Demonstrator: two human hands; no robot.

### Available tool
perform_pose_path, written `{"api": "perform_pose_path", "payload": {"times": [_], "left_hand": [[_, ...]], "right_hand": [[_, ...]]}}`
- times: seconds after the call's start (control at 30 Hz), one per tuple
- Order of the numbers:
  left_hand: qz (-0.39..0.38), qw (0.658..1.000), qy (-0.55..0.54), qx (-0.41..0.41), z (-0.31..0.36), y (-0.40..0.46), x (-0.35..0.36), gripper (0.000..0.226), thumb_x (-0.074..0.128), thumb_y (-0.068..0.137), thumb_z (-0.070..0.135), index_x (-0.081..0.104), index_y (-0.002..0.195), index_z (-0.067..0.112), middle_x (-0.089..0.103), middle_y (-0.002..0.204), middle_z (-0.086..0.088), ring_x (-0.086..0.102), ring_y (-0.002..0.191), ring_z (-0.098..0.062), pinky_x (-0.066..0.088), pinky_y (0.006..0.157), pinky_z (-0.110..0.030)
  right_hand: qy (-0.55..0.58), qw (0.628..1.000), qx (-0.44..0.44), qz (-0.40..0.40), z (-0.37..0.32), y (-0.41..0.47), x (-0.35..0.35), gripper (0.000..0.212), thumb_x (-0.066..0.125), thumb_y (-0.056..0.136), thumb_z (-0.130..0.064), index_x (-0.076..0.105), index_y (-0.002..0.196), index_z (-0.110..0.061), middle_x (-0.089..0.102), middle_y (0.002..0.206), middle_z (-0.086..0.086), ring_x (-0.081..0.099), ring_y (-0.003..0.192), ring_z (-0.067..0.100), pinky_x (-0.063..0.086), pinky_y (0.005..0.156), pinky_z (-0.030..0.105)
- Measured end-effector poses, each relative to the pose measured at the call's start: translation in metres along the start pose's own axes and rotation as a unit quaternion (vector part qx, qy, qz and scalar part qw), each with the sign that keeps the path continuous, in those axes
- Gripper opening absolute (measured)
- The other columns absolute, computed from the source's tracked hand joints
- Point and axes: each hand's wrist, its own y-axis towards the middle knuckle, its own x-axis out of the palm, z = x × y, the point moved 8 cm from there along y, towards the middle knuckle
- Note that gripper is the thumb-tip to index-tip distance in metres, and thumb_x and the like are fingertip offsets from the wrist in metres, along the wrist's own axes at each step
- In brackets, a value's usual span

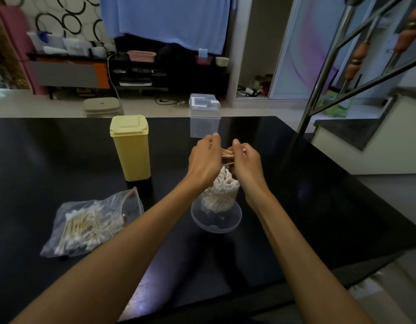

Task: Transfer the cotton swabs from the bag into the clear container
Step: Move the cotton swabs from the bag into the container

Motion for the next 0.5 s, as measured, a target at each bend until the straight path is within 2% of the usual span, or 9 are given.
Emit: {"api": "perform_pose_path", "payload": {"times": [0.07, 0.13, 0.23, 0.3, 0.4, 0.5], "left_hand": [[-0.010, 0.999, -0.049, 0.005, 0.003, 0.000, 0.002, 0.045, 0.029, 0.101, 0.034, 0.055, 0.095, -0.002, 0.060, 0.085, -0.016, 0.058, 0.078, -0.027, 0.049, 0.080, -0.052], [-0.026, 0.997, -0.075, 0.005, 0.003, -0.001, 0.006, 0.045, 0.029, 0.101, 0.035, 0.054, 0.096, -0.003, 0.059, 0.086, -0.021, 0.057, 0.078, -0.029, 0.050, 0.079, -0.053], [-0.036, 0.997, -0.070, 0.004, 0.000, -0.001, 0.014, 0.038, 0.029, 0.101, 0.035, 0.051, 0.082, 0.009, 0.056, 0.081, -0.015, 0.055, 0.076, -0.025, 0.050, 0.075, -0.048], [-0.045, 0.997, -0.061, -0.006, -0.004, -0.001, 0.019, 0.036, 0.030, 0.101, 0.035, 0.048, 0.077, 0.015, 0.055, 0.080, -0.010, 0.054, 0.076, -0.022, 0.049, 0.075, -0.045], [-0.046, 0.997, -0.057, -0.027, -0.014, 0.004, 0.019, 0.036, 0.032, 0.100, 0.039, 0.052, 0.081, 0.016, 0.059, 0.082, -0.009, 0.058, 0.079, -0.021, 0.050, 0.080, -0.043], [-0.069, 0.997, -0.020, -0.028, -0.019, 0.009, 0.017, 0.037, 0.033, 0.099, 0.045, 0.054, 0.085, 0.018, 0.059, 0.082, -0.004, 0.058, 0.077, -0.017, 0.050, 0.079, -0.043]], "right_hand": [[0.007, 1.000, 0.001, 0.000, 0.002, 0.001, -0.001, 0.033, 0.037, 0.099, -0.039, 0.054, 0.080, -0.018, 0.059, 0.077, 0.001, 0.058, 0.072, 0.011, 0.047, 0.068, 0.025], [0.054, 0.998, 0.007, -0.007, 0.003, 0.000, 0.000, 0.030, 0.041, 0.098, -0.037, 0.052, 0.079, -0.016, 0.057, 0.073, 0.000, 0.056, 0.065, 0.008, 0.047, 0.059, 0.019], [0.148, 0.987, 0.063, 0.002, 0.013, 0.000, 0.002, 0.024, 0.048, 0.096, -0.032, 0.053, 0.082, -0.014, 0.058, 0.075, 0.002, 0.057, 0.066, 0.008, 0.047, 0.058, 0.020], [0.129, 0.988, 0.081, 0.034, 0.020, 0.003, 0.000, 0.022, 0.049, 0.096, -0.030, 0.053, 0.082, -0.014, 0.058, 0.077, 0.003, 0.058, 0.069, 0.010, 0.049, 0.062, 0.023], [0.069, 0.995, 0.054, 0.056, 0.021, 0.010, 0.000, 0.021, 0.049, 0.095, -0.031, 0.053, 0.081, -0.016, 0.058, 0.080, 0.002, 0.060, 0.077, 0.013, 0.052, 0.073, 0.028], [0.046, 0.995, 0.055, 0.069, 0.027, 0.017, -0.001, 0.022, 0.048, 0.096, -0.031, 0.052, 0.079, -0.017, 0.057, 0.078, 0.001, 0.059, 0.074, 0.012, 0.050, 0.069, 0.025]]}}
